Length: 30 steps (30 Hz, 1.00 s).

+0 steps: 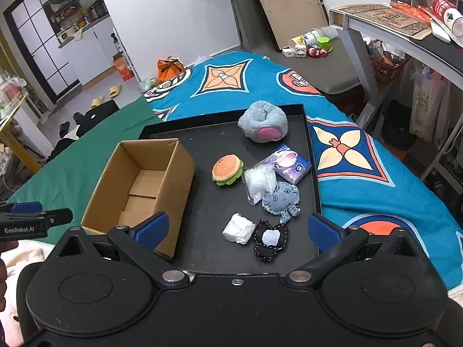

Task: Organize soft objects

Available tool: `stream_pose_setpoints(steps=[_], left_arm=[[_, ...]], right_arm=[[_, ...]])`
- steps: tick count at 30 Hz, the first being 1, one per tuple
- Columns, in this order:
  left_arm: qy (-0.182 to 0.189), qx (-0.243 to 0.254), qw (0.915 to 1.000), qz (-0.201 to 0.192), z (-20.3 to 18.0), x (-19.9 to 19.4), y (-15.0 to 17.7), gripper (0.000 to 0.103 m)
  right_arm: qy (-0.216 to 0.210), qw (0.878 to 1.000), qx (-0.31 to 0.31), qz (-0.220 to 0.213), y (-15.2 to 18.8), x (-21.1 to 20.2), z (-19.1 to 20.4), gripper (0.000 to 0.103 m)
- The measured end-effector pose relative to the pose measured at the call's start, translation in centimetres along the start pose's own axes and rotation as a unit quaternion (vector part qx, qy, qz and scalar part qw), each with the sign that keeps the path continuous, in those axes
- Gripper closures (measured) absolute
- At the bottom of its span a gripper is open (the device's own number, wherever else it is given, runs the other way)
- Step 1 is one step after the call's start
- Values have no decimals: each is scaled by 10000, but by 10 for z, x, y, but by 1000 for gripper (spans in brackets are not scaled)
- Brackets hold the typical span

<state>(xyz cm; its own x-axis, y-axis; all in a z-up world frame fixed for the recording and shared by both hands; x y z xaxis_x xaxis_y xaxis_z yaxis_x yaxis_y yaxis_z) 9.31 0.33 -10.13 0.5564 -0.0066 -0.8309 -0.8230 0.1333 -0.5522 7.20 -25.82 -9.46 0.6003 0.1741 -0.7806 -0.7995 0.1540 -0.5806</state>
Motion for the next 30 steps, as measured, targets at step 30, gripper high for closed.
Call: stream_pose_setpoints(steps=[30], left_arm=[[-718, -340, 9964, 312, 36, 64, -13, 21]], right_arm=[[190, 9998, -51, -16, -50, 72, -17, 0]])
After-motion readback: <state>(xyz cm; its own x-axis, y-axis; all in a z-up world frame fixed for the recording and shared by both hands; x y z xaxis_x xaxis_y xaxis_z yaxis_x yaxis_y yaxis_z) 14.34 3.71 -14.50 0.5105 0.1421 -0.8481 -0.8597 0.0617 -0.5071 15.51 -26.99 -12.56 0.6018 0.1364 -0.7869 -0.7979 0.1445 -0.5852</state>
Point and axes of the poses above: each gripper's, at about its wrist camera, not at the fingertips, and x roughly the way its jaws point, z to its left, y to its underside, the point moved 10 cm from there along x, roughly the way its jaws point, and after that the axes turned 3 degrees about x, right-handed, at the moved point
